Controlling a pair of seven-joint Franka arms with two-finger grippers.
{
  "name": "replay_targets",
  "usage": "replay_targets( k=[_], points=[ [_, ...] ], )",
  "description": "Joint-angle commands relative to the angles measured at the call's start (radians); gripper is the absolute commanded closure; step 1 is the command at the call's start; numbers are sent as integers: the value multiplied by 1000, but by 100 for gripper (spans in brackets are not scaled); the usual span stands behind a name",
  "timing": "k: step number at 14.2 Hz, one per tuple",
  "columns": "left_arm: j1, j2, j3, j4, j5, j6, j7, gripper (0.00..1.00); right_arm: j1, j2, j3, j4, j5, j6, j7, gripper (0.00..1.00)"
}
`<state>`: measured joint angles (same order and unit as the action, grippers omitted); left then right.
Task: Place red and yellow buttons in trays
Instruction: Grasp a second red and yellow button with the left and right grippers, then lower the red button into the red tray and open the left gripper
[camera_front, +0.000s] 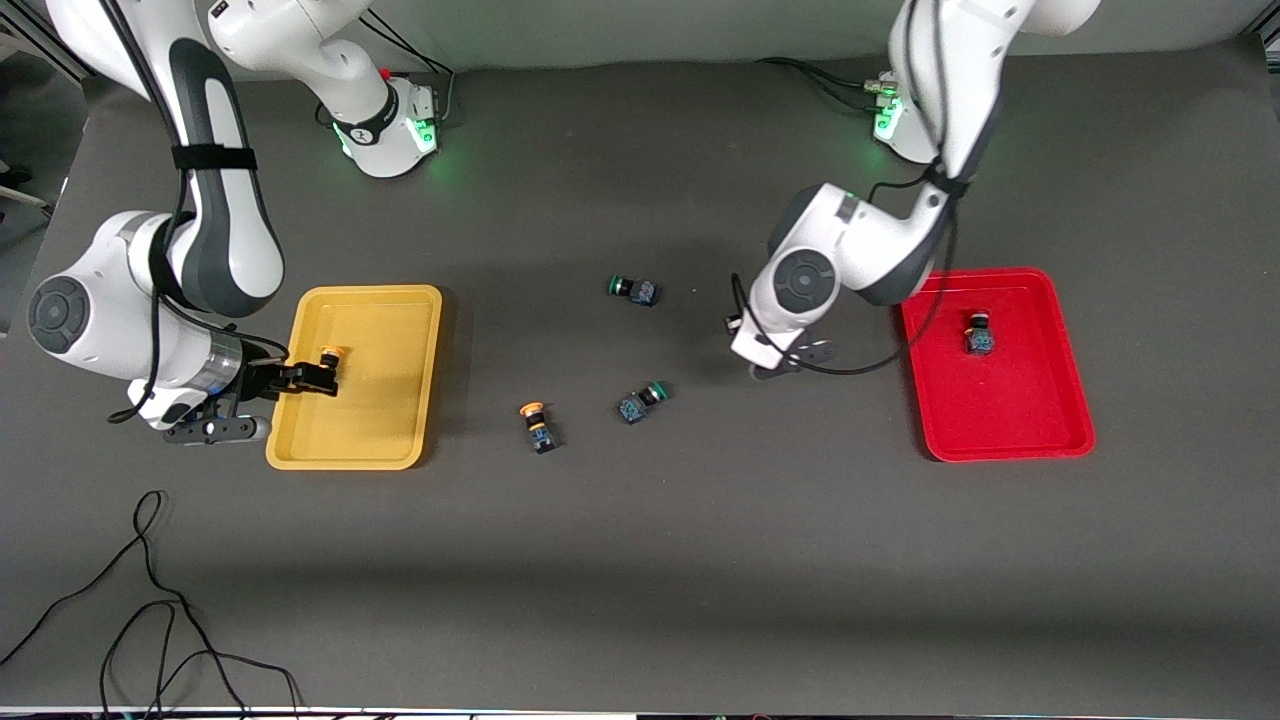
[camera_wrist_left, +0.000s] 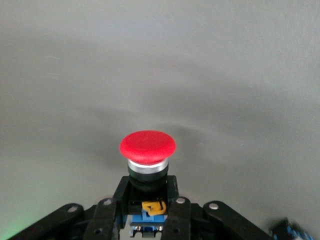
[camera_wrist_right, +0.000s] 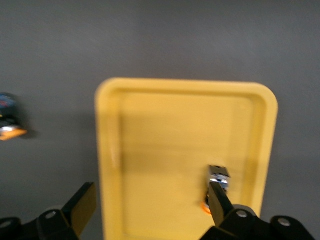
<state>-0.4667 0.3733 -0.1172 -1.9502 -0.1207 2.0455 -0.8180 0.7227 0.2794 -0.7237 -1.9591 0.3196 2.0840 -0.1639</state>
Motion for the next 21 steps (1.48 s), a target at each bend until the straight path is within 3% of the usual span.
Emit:
replay_targets(
  k=[1,3,5,9,10,15,16,17,18,19,20,21],
  points=[
    [112,-131,1,36,99,-191,75,100,127,64,-3,81,19,-12,166,0],
    [224,-172,8,28,111,-246,254,100,196,121,-2,141,47,-4,222,0],
    [374,-159,8,25,146,-231,463,100,219,191,24,201,145,-1,239,0],
    [548,-100,8,-24,236,-90,731,100,222,355,154,235,258,233,241,0],
    [586,-77,8,-24,246,-65,778,100,222,404,161,261,280,267,241,0],
    [665,39,8,-38,254,96,875,100,219,538,162,339,320,287,241,0],
    [665,44,8,-51,254,120,875,100,216,547,162,338,329,288,241,4],
    [666,44,8,-68,254,142,875,100,216,553,162,338,334,288,241,15],
    [666,50,8,-70,254,148,875,91,218,554,164,338,348,288,241,32],
    [666,56,8,-70,254,150,876,69,218,554,168,333,352,286,241,45],
    [666,59,8,-70,254,153,875,11,221,554,170,332,352,286,241,53],
    [666,58,8,-64,254,147,875,0,224,554,170,332,352,286,241,54]
  ],
)
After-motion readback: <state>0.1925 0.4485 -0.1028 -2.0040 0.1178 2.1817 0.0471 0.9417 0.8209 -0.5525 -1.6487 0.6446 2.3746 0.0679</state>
